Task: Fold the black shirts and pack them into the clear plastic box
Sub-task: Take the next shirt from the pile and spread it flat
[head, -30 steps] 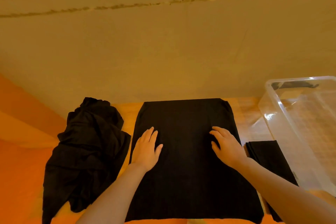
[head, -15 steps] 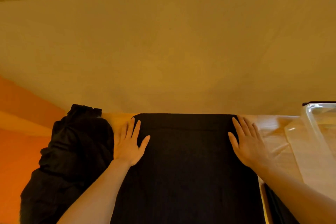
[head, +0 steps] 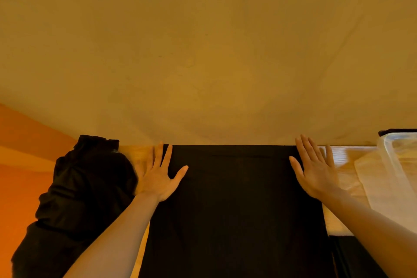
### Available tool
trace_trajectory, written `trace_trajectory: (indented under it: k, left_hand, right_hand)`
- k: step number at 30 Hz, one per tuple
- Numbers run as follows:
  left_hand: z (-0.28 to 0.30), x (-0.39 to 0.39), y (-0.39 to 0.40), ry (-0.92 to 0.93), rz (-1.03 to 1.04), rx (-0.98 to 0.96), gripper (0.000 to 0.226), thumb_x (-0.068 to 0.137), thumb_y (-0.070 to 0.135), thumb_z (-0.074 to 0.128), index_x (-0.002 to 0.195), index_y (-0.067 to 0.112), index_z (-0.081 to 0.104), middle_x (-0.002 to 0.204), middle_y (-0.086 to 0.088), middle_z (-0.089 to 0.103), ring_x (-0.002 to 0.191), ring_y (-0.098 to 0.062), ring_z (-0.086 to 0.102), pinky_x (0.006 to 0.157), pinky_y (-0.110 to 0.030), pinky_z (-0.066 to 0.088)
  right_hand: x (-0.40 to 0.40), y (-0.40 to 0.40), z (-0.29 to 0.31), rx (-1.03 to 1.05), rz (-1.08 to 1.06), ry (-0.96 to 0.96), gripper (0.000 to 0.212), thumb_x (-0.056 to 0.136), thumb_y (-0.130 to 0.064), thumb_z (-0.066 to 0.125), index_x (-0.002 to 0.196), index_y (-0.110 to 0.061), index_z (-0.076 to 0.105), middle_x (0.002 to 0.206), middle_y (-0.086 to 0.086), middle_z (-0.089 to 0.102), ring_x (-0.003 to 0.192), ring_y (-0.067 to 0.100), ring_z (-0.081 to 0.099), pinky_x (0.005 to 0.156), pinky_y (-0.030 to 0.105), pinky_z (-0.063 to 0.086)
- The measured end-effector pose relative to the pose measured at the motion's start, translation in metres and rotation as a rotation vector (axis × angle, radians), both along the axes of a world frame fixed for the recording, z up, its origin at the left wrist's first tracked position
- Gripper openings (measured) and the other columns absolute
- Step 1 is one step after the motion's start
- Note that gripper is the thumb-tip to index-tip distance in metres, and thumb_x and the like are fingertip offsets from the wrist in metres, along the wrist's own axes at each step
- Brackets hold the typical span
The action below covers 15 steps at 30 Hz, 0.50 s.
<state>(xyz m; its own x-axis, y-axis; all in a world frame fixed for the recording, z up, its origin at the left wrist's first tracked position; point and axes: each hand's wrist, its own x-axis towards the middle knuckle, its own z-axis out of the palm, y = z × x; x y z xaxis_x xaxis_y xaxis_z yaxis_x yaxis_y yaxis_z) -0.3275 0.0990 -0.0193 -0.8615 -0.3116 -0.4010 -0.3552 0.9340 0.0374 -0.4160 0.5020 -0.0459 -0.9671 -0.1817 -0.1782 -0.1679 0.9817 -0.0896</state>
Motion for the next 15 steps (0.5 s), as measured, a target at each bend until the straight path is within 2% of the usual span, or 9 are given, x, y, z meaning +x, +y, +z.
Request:
trace_trajectory:
  k: [3,5,7,10,13,15]
  left_hand:
    - [0.001,-0.012,0.000,-0.028,-0.010,0.000,0.091,0.079,0.086,0.011,0.151,0.036,-0.014,0.157,0.006,-0.026,0.144,-0.020,-0.026,0.114,-0.055,-0.010]
    - [0.004,-0.014,0.002,-0.009,-0.006,-0.009,0.087,0.081,0.084,0.010,0.150,0.036,-0.013,0.158,0.005,-0.025,0.144,-0.019,-0.025,0.114,-0.054,-0.009]
    - [0.004,-0.009,0.007,0.076,-0.023,-0.019,0.078,0.089,0.075,0.008,0.152,0.033,-0.010,0.159,0.004,-0.021,0.146,-0.018,-0.021,0.115,-0.053,-0.005]
    - [-0.002,0.016,0.018,0.247,-0.129,0.091,0.069,0.094,0.063,0.005,0.154,0.028,0.005,0.161,0.006,-0.008,0.147,-0.014,-0.013,0.117,-0.051,0.004]
    - [-0.014,0.052,0.024,0.293,-0.266,0.076,0.063,0.098,0.057,0.011,0.153,0.026,0.017,0.161,0.005,0.004,0.148,-0.013,0.000,0.118,-0.047,0.013]
    - [-0.016,0.078,0.030,0.303,-0.277,0.073,0.061,0.100,0.055,0.013,0.152,0.025,0.021,0.161,0.003,0.010,0.149,-0.013,0.005,0.118,-0.042,0.012]
  right_hand:
    - [-0.011,0.000,0.001,0.030,0.002,0.010,0.073,0.087,-0.062,-0.012,0.150,-0.024,-0.008,0.158,-0.008,-0.013,0.144,0.008,-0.018,0.111,0.036,-0.027]
    - [-0.010,-0.003,0.003,0.023,0.002,0.044,0.071,0.090,-0.060,-0.009,0.151,-0.023,-0.005,0.159,-0.006,-0.009,0.146,0.009,-0.015,0.113,0.038,-0.025]
    - [0.000,-0.008,0.006,-0.015,0.030,0.102,0.067,0.096,-0.055,-0.001,0.153,-0.021,0.002,0.161,-0.004,-0.001,0.147,0.011,-0.007,0.116,0.040,-0.019]
    - [0.030,-0.018,0.008,-0.046,0.112,0.165,0.061,0.100,-0.049,0.013,0.153,-0.019,0.014,0.161,-0.001,0.010,0.148,0.015,0.005,0.120,0.044,-0.004]
    - [0.071,-0.025,0.007,-0.093,0.184,0.144,0.058,0.100,-0.046,0.019,0.152,-0.019,0.020,0.160,-0.001,0.015,0.148,0.015,0.008,0.120,0.044,0.004]
    - [0.101,-0.026,0.004,-0.112,0.221,0.118,0.057,0.100,-0.047,0.021,0.152,-0.021,0.021,0.160,-0.002,0.016,0.148,0.015,0.008,0.119,0.045,0.008]
